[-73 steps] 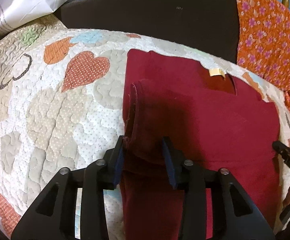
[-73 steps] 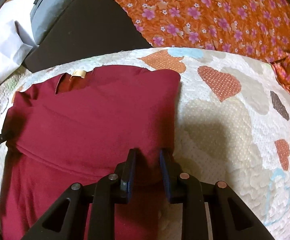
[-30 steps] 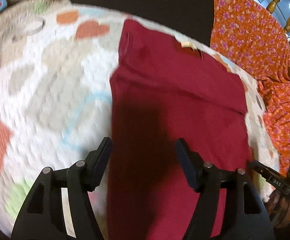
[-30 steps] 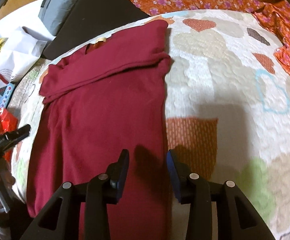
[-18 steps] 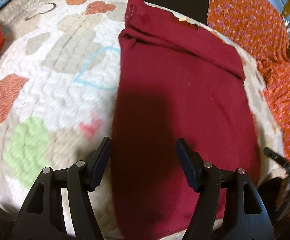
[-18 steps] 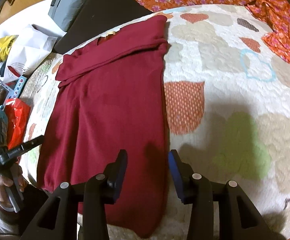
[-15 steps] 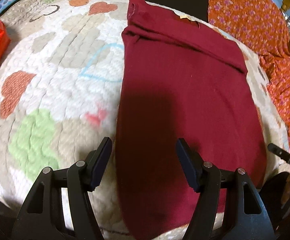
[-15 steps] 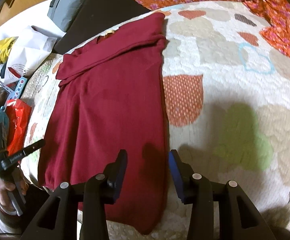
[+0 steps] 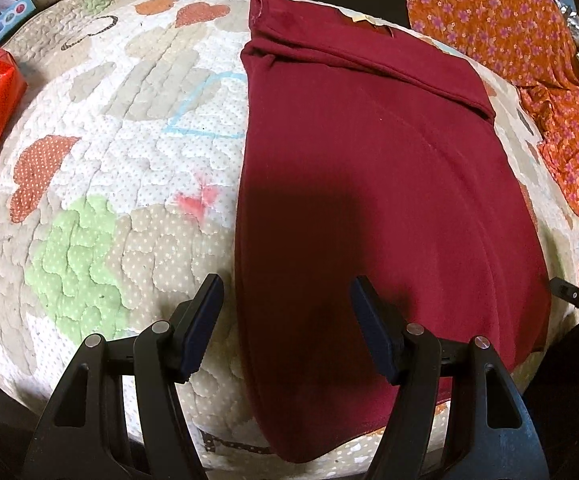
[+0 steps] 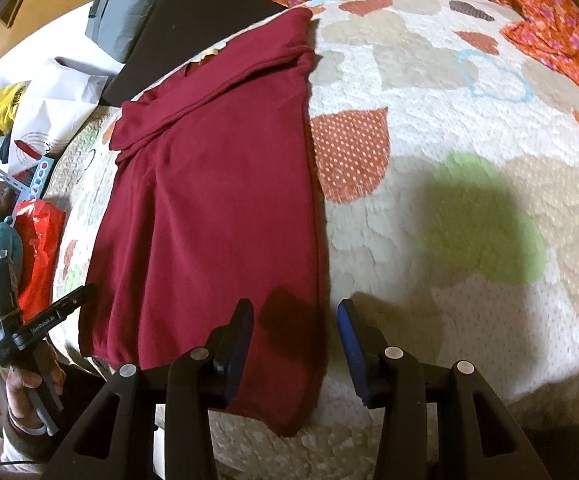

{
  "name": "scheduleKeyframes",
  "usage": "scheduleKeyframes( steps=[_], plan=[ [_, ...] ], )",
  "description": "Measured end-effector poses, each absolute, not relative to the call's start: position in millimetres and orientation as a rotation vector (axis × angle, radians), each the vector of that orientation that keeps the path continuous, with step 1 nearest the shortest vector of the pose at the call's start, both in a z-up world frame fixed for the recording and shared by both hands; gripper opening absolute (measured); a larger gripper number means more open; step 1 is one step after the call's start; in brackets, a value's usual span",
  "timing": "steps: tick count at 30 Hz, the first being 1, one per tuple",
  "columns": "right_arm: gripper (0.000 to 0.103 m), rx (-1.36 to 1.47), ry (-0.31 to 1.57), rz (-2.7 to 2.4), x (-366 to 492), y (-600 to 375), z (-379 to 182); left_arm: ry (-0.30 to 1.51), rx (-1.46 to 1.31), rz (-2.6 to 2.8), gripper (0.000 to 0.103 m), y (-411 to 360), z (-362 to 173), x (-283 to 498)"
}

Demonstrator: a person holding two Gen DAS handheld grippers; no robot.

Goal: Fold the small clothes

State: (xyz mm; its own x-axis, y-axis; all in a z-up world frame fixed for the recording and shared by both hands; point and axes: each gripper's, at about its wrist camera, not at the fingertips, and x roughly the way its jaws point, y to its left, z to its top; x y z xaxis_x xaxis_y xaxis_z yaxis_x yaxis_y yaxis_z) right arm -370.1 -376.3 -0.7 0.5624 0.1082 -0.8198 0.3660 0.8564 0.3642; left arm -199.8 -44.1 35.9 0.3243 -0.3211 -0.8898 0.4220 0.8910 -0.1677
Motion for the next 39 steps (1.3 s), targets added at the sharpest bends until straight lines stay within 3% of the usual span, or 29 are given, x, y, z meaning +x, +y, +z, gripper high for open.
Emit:
scheduleKeyframes(
  steps=[20, 29, 39],
  plan=[
    [0.046, 0.622, 1.058, -0.139, -392, -371, -20, 1.235, -0.038, -0.545, 0.066, -22, 28, -230],
    [0.049, 0.615, 1.069, -0.112, -390, -359, -24, 1.262, -0.077, -0.553, 0.082, -26, 23, -225],
    [0.049, 0.618, 1.051, -0.114, -387, -351, -26, 1.249, 0.039, -0.534, 0.083, -39, 20, -229]
  ],
)
